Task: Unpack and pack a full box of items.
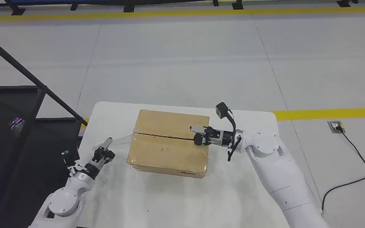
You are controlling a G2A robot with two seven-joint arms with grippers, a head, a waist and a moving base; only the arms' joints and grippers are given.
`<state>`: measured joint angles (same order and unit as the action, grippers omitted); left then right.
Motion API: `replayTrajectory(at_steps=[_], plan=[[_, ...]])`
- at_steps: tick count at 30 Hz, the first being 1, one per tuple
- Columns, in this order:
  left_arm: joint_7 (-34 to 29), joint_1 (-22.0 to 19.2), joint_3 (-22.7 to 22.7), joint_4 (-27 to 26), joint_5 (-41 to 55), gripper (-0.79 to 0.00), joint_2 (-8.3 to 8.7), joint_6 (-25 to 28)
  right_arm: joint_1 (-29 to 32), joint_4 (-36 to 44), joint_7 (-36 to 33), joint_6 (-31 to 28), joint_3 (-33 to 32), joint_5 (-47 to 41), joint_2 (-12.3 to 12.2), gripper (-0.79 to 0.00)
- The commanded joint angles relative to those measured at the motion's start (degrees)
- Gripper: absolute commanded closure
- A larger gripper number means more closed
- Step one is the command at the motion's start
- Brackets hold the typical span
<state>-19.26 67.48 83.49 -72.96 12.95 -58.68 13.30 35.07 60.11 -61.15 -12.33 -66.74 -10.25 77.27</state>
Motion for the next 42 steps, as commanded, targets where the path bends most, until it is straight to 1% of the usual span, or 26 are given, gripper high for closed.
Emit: replayTrajectory(at_steps=[1,5,16,20,24,28,31,37,42], plan=[[-0.9,-1.7,-1.0,2.2,1.3,-0.785,-0.33,-0.7,0.2,0.4,0.0,0.3,0.0,-0.1,-0.1,-0.785],[-1.1,-4.6,-3.4,5.3,1.0,-0.785,-1.04,-0.9,0.4,0.9,-0.2,0.6,0.1,-0.4,-0.3,-0.785],[-3.1,-11.5,-7.3,13.2,6.8,-0.785,-3.11,-1.9,-0.1,-1.5,-0.9,1.3,0.8,-1.8,-0.4,-0.785],[-2.2,-13.4,-8.3,15.3,7.9,-0.785,-3.86,-0.2,-0.6,-2.5,-1.0,1.0,1.1,-2.4,-0.5,-0.785],[-1.0,-13.7,-7.7,15.4,8.7,-0.785,-4.16,3.0,-0.9,-3.3,-1.0,0.8,1.4,-2.7,-0.5,-0.785],[0.3,-12.6,-6.2,13.3,7.8,-0.785,-4.01,6.0,-1.2,-3.9,-1.0,0.6,1.5,-3.1,-0.5,-0.785],[1.9,-11.2,-4.8,10.5,5.8,-0.785,-3.75,7.5,-1.3,-4.1,-1.1,0.3,1.7,-3.4,-0.6,-0.785],[4.3,-7.1,-1.3,1.9,1.8,-0.785,-3.06,9.4,-1.4,-4.6,-1.6,-0.3,1.9,-4.0,-0.7,-0.785],[5.4,-3.6,1.2,-5.7,-2.6,-0.785,-2.58,9.3,-1.5,-4.9,-2.0,-0.8,2.0,-4.3,-0.8,-0.785]])
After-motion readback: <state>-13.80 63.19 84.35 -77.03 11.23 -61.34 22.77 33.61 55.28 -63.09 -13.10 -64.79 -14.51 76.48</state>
